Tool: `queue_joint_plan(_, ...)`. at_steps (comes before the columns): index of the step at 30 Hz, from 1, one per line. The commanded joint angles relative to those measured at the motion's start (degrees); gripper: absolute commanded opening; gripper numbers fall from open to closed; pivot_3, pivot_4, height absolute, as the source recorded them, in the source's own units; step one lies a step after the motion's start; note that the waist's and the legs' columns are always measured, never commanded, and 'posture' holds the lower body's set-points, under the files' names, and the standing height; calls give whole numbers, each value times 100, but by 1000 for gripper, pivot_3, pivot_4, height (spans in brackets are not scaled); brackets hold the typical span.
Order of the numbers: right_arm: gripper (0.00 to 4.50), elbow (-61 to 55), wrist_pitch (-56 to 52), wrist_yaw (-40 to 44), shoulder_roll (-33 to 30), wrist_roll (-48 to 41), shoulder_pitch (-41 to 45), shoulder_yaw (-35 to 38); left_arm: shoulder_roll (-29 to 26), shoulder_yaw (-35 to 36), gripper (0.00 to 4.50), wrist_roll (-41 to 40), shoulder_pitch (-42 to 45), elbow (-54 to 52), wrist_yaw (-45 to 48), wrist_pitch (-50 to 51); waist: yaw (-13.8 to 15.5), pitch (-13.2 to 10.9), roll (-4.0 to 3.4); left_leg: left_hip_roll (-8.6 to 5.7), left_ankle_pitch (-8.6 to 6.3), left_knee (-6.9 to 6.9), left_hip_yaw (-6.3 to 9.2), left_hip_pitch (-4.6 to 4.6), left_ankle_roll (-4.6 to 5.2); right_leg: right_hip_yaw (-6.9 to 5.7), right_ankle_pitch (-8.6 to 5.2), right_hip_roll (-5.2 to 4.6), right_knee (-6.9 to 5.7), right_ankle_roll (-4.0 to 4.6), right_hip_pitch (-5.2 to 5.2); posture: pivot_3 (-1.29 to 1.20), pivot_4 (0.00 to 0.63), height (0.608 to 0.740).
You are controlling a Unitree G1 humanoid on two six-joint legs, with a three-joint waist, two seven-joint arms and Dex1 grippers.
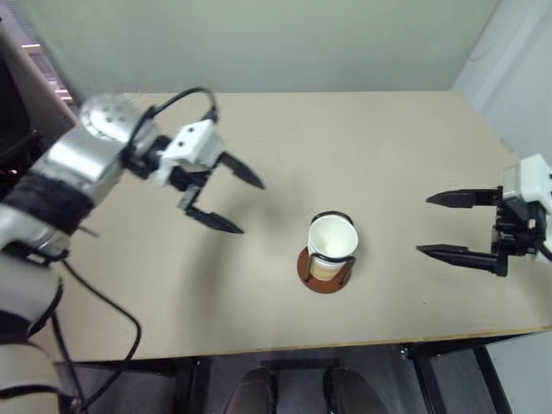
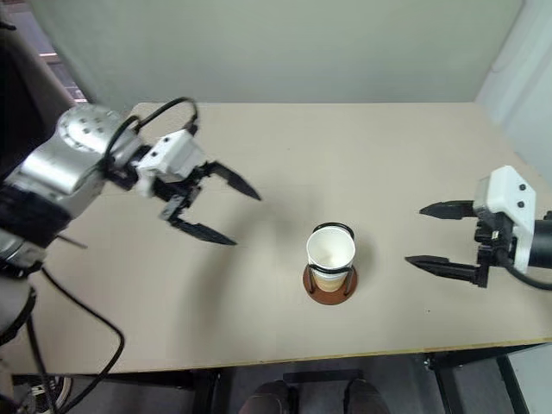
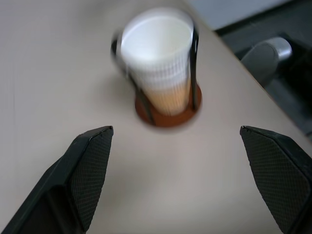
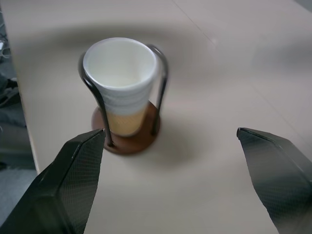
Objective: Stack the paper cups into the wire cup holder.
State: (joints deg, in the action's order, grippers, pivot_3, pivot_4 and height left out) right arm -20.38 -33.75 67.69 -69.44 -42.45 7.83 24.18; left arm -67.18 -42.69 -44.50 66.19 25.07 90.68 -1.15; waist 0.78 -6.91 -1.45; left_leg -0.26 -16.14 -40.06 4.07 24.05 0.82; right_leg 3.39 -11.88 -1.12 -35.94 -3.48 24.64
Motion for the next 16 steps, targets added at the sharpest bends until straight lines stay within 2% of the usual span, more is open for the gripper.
queue_joint_plan(1,4500,591,392,692,-75,94,-10,435,-596,1084,4467,-13,-644,-41,182,678,3,0,0,0,0,2,0,0,0,2,-3,-1,0,5,1,0,150,740)
queue_joint_plan(5,4500,1223,636,1162,-205,240,325,212,-981,2104,4467,45,-1650,-198,149,1106,-4,0,0,-2,1,6,3,-2,-3,0,-16,0,-7,28,1,0,150,740)
queue_joint_plan(11,4500,1635,766,1450,-117,487,1139,-582,-823,3174,4467,227,-2740,-1120,-118,1578,-34,1,3,-1,14,7,6,-24,-23,-2,-18,0,-46,70,-2,0,150,740)
queue_joint_plan(16,4500,1921,859,1565,-5,704,1548,-967,-711,3852,4467,374,-3206,-1474,-234,1880,-65,0,5,3,16,10,4,-43,-26,-1,-28,0,-94,93,6,0,150,740)
